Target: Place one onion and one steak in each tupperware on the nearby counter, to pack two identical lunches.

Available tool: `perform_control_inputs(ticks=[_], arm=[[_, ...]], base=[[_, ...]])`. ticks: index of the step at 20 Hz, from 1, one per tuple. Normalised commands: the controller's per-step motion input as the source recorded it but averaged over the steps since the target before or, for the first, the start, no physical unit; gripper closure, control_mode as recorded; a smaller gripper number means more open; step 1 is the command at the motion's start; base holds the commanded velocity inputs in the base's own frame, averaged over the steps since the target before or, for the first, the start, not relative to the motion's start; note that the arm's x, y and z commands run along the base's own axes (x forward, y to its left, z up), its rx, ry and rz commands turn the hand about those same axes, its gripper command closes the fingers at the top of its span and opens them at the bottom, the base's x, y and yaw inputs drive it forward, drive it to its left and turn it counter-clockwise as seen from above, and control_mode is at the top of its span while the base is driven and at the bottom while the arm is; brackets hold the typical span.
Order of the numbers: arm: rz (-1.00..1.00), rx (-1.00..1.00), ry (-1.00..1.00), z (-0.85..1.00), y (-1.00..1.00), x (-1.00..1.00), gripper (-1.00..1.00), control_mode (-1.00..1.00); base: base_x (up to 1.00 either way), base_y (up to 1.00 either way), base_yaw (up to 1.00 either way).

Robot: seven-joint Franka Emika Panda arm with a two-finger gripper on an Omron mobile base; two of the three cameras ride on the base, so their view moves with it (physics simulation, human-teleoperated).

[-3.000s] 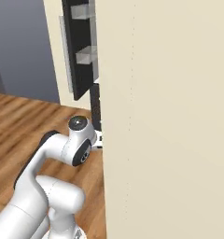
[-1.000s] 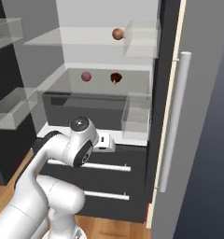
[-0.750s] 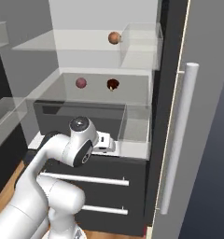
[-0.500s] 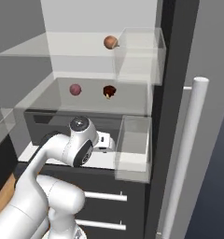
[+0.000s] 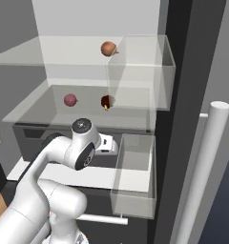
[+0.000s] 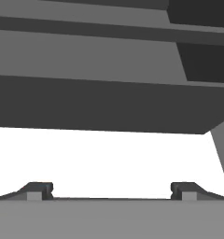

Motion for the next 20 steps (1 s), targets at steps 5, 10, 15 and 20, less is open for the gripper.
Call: perform_control_inputs(ticks=[5,10,15,20], arm=[[-0.01,0.00,0.01,0.00,0.01,0.11,-1.00,-1.00],[-0.03,-0.01,-0.04,0.41,0.06,0.18,-1.00,-1.00],[-0.10,-0.03,-0.07,0.53,0.17,0.30,-1.00,-1.00],[-0.20,0.00,0.00,0.23,0.04,0.32,-1.00,-1.00]], base=[[0.30,0.04,-0.01],[0.00,0.00,0.00],[0.00,0.00,0.00],[0.00,0.00,0.00]])
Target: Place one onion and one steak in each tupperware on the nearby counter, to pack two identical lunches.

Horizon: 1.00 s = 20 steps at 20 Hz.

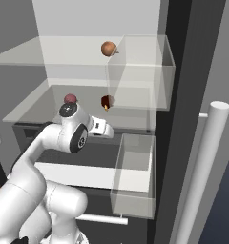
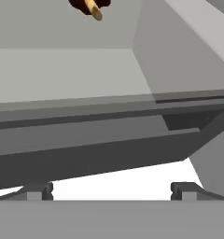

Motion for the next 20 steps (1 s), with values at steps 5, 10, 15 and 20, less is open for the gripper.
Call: perform_control_inputs(ticks=[5,10,15,20], arm=[[-0.12,0.06,0.00,0.31,0.00,0.32,-1.00,-1.00],[-0.03,0.09,0.00,0.26,0.00,0.24,-1.00,-1.00],[0.00,0.10,-0.01,0.18,0.02,0.07,-1.00,-1.00],[0.02,0.09,-0.02,0.13,0.33,0.00,-1.00,-1.00]], base=[[0.00,0.00,0.00],[0.00,0.00,0.00],[0.00,0.00,0.00],[0.00,0.00,0.00]])
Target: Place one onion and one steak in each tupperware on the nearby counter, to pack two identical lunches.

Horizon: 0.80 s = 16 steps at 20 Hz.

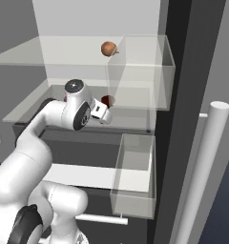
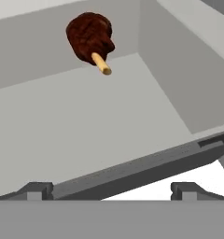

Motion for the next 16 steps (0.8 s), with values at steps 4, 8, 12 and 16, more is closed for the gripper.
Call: perform_control_inputs(ticks=[4,8,12,16], arm=[[0.09,0.04,-0.05,0.00,0.70,0.00,-1.00,-1.00],[0.14,0.01,-0.06,0.00,0.75,0.00,-1.00,-1.00],[0.21,0.01,-0.13,0.00,0.60,0.00,-1.00,-1.00],[0.26,0.02,-0.13,0.00,0.44,0.00,-1.00,-1.00]], base=[[0.00,0.00,0.00],[0.00,0.00,0.00],[0.00,0.00,0.00],[0.00,0.00,0.00]])
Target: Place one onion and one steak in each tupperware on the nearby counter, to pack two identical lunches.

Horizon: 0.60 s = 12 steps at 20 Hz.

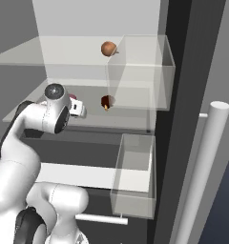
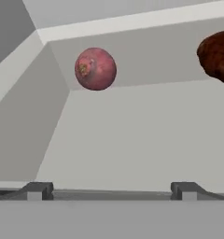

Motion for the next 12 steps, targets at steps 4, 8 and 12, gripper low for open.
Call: perform_control_inputs(ticks=[4,8,12], arm=[[0.23,0.01,-0.12,0.00,0.32,0.00,-1.00,-1.00],[0.02,0.00,-0.02,0.00,0.02,0.10,-1.00,-1.00],[0.00,-0.01,0.01,0.00,0.04,0.36,-1.00,-1.00]], base=[[0.00,0.00,0.00],[0.00,0.00,0.00],[0.00,0.00,0.00]])
